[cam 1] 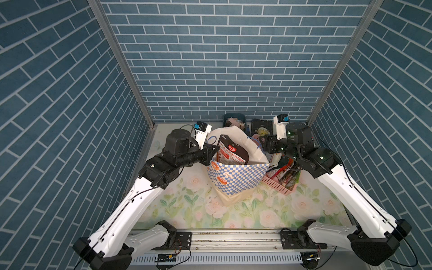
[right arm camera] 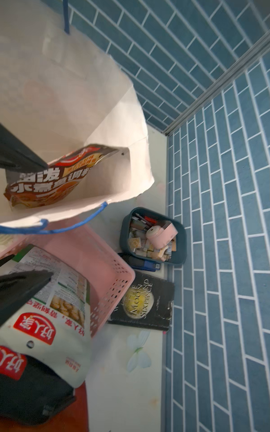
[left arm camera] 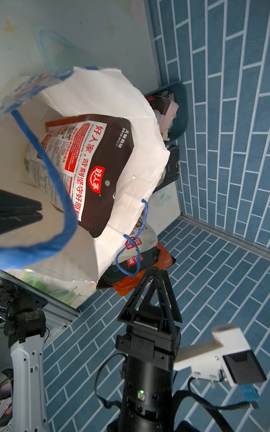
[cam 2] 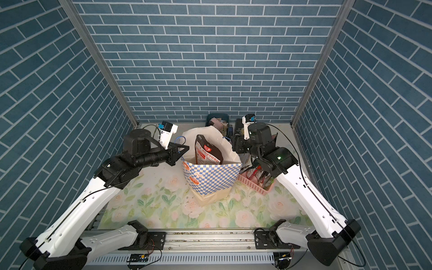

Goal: Place the condiment packets inside the bag
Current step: Adjust the paper bag at the center of the board, then adjust the condiment packet in the storage box.

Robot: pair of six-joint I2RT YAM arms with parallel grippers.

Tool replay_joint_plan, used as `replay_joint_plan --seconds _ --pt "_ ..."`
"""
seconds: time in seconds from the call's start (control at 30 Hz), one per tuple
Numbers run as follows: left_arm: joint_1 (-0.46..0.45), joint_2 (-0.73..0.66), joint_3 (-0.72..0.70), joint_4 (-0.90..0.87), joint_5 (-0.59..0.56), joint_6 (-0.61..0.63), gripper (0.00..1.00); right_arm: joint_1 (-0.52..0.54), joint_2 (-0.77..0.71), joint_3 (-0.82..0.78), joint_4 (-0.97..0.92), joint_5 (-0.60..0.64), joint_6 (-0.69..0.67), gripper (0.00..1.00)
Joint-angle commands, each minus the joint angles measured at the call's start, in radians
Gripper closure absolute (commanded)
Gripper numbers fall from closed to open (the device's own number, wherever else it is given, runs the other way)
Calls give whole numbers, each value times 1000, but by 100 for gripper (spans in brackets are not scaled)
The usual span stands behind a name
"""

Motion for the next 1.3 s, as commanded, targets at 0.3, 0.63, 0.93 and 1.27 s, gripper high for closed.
replay_joint_plan --seconds 0.3,0.63,0.93,1.27 --pt "10 -72 52 -180 -172 146 100 -217 -82 -30 -154 71 133 34" --pt "12 -96 119 -218 -244 168 100 -252 -16 4 -80 -128 48 36" --pt "11 -108 118 -204 -287 169 100 -252 36 16 -162 -63 50 32" --pt "13 -153 37 -181 -337 163 100 -261 -67 -52 -237 -16 109 34"
